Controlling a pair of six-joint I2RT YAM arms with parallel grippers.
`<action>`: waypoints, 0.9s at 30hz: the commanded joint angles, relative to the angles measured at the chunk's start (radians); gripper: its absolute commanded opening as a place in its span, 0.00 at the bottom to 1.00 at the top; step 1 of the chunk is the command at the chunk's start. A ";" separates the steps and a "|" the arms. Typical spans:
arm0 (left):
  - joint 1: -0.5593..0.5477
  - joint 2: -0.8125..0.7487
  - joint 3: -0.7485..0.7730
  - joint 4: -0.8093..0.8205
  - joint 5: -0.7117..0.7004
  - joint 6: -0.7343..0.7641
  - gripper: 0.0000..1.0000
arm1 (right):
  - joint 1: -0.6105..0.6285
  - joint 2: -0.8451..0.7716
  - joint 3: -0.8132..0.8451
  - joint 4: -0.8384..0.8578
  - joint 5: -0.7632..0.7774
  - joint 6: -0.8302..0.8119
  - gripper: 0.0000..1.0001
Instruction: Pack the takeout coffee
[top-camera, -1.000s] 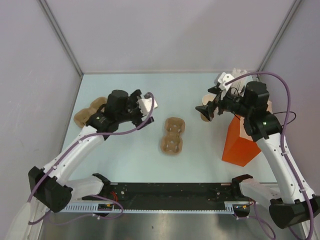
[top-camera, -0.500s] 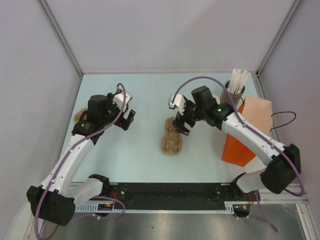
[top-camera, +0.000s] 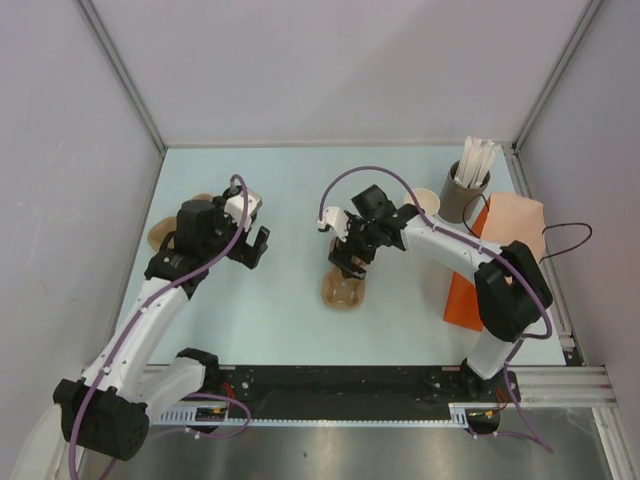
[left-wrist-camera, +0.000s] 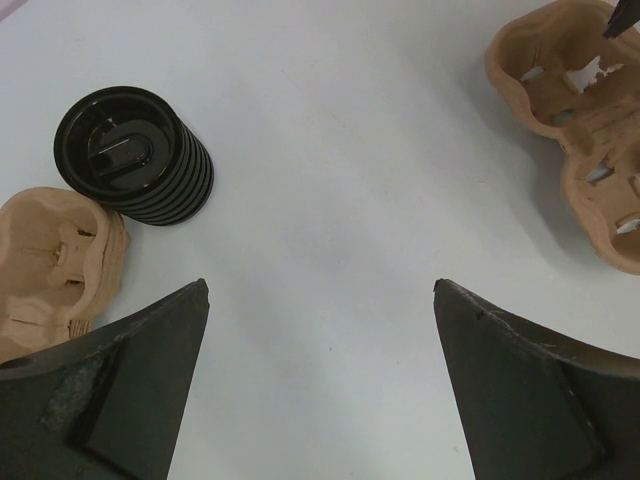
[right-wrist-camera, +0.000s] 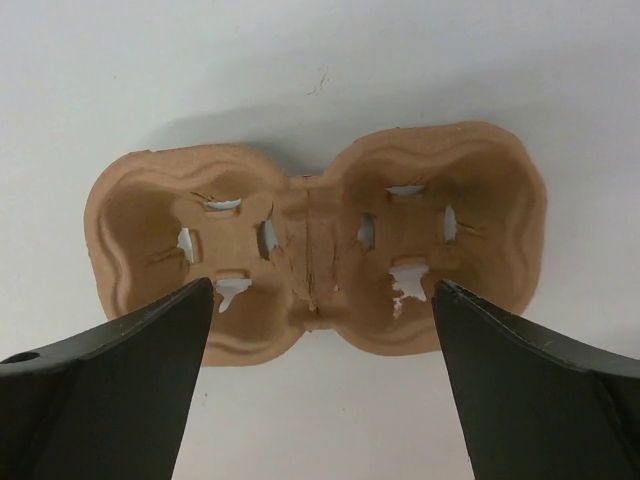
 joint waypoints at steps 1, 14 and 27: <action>0.005 -0.040 -0.021 0.053 0.019 -0.028 0.99 | 0.018 0.036 0.046 0.021 0.008 -0.014 0.95; 0.007 -0.049 -0.042 0.076 0.009 -0.038 0.99 | 0.038 0.162 0.046 0.023 0.058 -0.023 0.81; 0.007 -0.046 -0.047 0.080 0.013 -0.038 0.99 | 0.066 0.197 0.046 0.036 0.087 -0.021 0.70</action>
